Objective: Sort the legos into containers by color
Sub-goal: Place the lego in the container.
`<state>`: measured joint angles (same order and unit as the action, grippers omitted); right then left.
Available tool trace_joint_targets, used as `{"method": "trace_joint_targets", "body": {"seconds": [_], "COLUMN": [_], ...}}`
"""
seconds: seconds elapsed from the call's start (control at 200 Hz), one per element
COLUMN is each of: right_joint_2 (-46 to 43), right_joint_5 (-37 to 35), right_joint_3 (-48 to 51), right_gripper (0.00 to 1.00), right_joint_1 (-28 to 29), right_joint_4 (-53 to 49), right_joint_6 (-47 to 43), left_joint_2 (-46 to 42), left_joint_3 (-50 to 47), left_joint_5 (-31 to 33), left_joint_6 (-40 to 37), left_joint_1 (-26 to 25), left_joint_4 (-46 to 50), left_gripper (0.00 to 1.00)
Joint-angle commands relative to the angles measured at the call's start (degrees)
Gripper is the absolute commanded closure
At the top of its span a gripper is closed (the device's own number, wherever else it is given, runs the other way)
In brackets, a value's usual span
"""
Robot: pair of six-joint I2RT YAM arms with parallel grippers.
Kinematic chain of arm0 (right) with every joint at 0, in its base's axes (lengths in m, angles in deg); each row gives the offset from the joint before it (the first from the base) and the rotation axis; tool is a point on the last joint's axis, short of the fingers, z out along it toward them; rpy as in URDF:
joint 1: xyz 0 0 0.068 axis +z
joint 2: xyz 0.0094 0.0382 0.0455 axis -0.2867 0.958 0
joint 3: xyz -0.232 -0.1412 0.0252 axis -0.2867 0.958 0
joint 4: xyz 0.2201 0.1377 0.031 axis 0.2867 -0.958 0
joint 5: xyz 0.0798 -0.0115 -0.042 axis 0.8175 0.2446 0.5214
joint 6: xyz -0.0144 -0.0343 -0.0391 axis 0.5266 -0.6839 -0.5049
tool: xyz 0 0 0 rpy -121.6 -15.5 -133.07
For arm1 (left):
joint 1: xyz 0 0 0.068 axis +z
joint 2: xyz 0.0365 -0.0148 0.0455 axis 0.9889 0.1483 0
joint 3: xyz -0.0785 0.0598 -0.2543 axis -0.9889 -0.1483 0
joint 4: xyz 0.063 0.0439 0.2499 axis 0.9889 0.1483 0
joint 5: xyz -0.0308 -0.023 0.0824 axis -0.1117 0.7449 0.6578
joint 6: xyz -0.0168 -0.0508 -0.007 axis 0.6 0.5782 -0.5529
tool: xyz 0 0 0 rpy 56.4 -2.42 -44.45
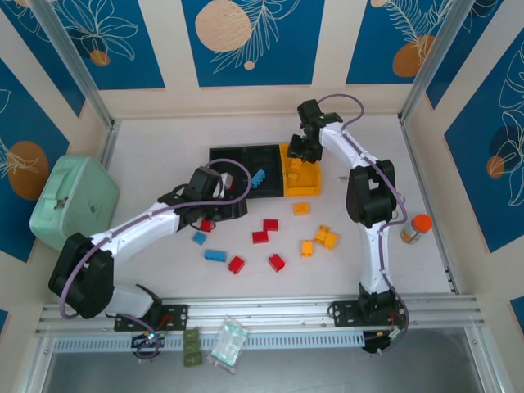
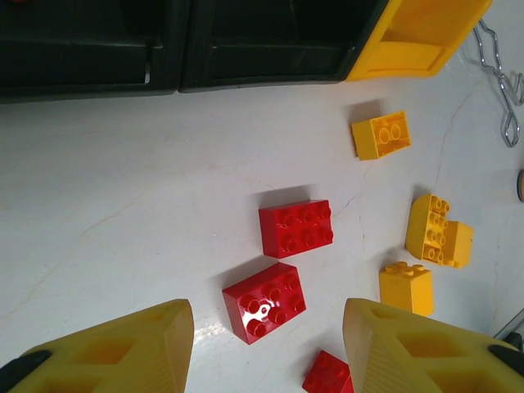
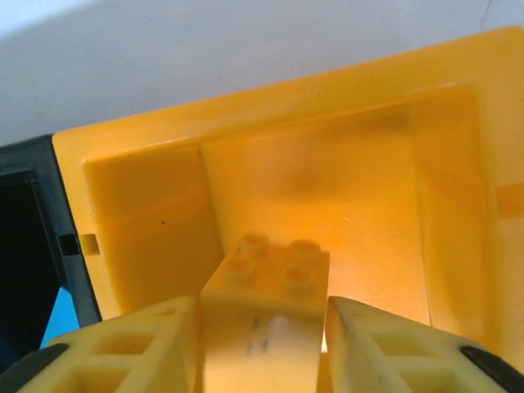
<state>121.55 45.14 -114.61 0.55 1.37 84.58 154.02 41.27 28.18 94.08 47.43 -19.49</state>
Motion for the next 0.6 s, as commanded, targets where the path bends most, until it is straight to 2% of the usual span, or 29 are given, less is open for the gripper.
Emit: {"method": "trace_joint_targets", "body": {"seconds": [0.0, 0.15, 0.27, 0.4, 0.595], "right_joint_2": [0.8, -1.0, -6.2, -13.9, -26.2], "right_joint_5": [0.9, 0.3, 0.2, 1.0, 1.6], "right_joint_3": [-2.2, -2.9, 0.0, 6.4, 21.1], "right_gripper": [0.51, 0.49, 0.49, 0.49, 0.47], "right_joint_1": [0.1, 0.7, 1.3, 1.7, 1.5], "right_joint_4": [-2.6, -3.4, -2.4, -0.9, 1.2], "right_joint_6": [0.4, -0.1, -0.8, -1.5, -1.4], "left_joint_2": [-0.7, -1.0, -1.3, -1.5, -0.4], "left_joint_3": [-1.0, -0.7, -0.4, -0.5, 0.1], "left_joint_5": [0.7, 0.8, 0.5, -0.4, -4.3], "left_joint_6": [0.5, 0.4, 0.0, -0.8, -3.2], "left_joint_1": [-0.7, -0.7, -0.6, -0.7, -0.6], "left_joint_4": [0.4, 0.5, 0.3, -0.5, -2.3], "left_gripper": [0.49, 0.49, 0.49, 0.48, 0.48]}}
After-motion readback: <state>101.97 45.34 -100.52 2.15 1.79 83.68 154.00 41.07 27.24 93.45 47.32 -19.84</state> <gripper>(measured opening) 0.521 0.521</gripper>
